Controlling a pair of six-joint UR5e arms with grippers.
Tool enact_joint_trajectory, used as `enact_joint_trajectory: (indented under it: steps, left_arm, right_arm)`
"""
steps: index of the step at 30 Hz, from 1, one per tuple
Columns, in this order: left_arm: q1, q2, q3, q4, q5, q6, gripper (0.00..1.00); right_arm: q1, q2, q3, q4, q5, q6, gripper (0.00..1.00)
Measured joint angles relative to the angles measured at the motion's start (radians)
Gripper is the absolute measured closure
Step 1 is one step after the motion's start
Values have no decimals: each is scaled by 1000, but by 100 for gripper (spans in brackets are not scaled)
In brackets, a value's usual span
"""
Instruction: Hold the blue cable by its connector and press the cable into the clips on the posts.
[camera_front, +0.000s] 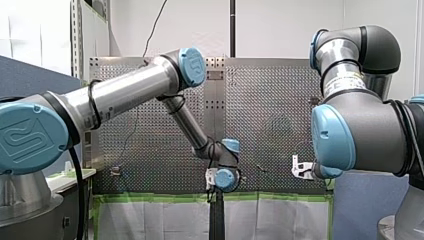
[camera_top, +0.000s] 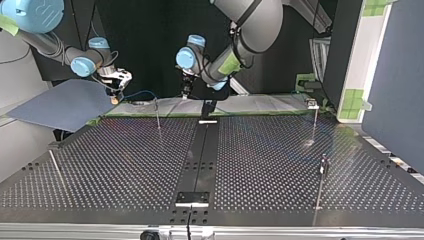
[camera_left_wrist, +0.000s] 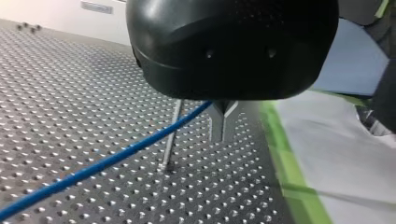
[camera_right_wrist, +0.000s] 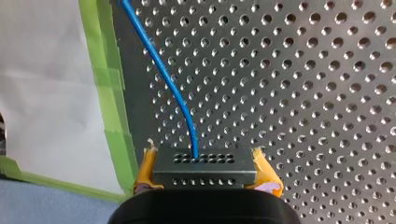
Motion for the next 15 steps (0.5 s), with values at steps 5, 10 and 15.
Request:
enact_joint_trajectory:
  steps: [5, 10, 15]
  left_arm:
    - [2, -14, 37, -17, 3, -16, 100]
    - [5, -15, 79, -47, 4, -14, 100]
    - [7, -15, 91, -58, 3, -10, 100]
  right_arm:
    - [-7, 0, -10, -1, -4, 12, 100]
    - [-11, 0, -16, -1, -1, 20, 100]
    - [-24, 0, -34, -3, 3, 30, 100]
